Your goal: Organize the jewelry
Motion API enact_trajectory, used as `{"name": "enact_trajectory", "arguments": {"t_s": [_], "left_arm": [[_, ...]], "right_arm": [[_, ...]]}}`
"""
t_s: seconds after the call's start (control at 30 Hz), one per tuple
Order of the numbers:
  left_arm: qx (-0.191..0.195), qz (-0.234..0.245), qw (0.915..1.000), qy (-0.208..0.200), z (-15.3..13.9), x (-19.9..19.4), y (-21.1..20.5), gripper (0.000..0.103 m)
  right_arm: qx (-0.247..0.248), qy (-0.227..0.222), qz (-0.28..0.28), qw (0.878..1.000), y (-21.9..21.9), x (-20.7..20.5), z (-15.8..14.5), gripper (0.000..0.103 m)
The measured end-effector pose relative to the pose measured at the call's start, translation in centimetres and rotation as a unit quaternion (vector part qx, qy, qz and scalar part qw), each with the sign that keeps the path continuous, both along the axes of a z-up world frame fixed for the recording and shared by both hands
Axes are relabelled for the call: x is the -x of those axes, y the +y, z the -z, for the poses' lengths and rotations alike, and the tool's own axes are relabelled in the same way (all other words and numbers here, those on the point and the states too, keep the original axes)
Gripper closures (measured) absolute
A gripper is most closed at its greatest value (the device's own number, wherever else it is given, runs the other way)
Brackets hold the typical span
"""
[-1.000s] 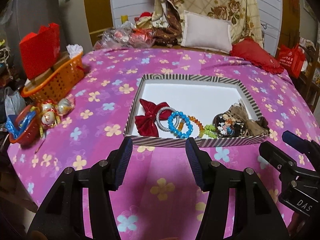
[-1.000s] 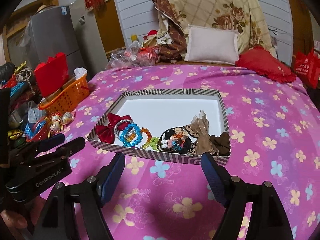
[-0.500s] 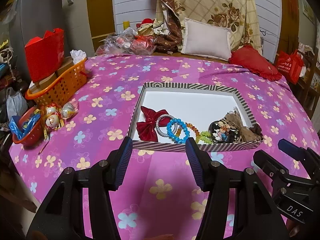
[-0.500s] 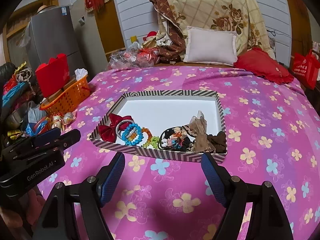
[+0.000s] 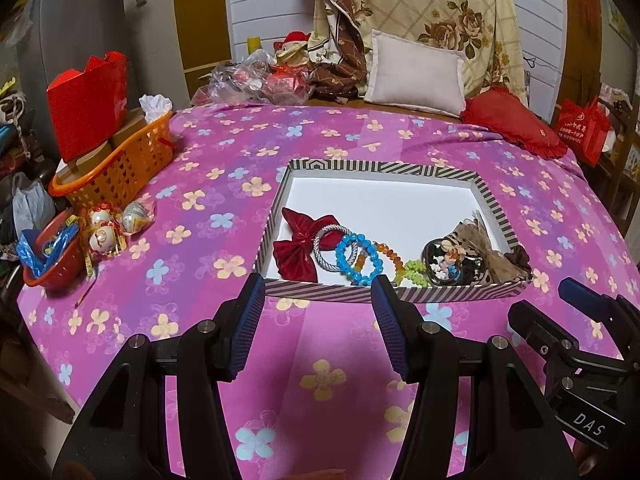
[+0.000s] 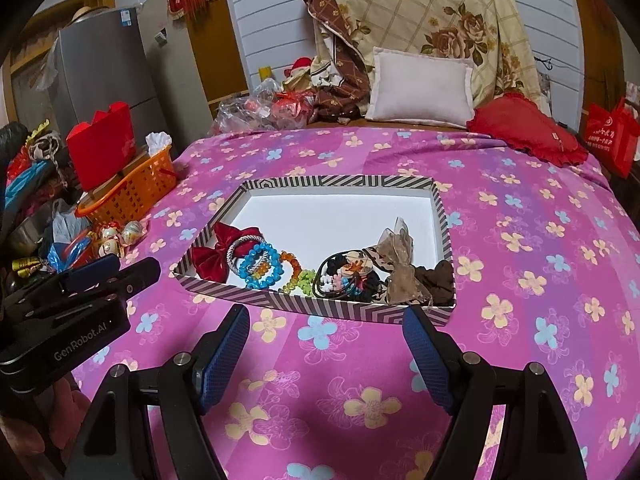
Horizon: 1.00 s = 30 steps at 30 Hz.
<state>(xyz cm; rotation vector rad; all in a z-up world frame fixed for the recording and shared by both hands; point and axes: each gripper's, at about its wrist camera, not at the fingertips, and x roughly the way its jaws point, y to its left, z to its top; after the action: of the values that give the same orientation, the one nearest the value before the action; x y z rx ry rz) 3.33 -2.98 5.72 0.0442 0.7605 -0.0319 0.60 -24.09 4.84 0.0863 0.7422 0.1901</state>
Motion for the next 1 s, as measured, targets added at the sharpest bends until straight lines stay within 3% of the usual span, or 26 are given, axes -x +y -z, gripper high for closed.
{"name": "enact_trajectory", "arguments": {"t_s": [1.0], "left_arm": [[-0.007, 0.005, 0.9999, 0.013, 1.4, -2.3, -0.6, 0.048]], "right_arm": [[-0.001, 0.025, 0.000, 1.000, -0.3, -2.7, 1.6, 0.026]]}}
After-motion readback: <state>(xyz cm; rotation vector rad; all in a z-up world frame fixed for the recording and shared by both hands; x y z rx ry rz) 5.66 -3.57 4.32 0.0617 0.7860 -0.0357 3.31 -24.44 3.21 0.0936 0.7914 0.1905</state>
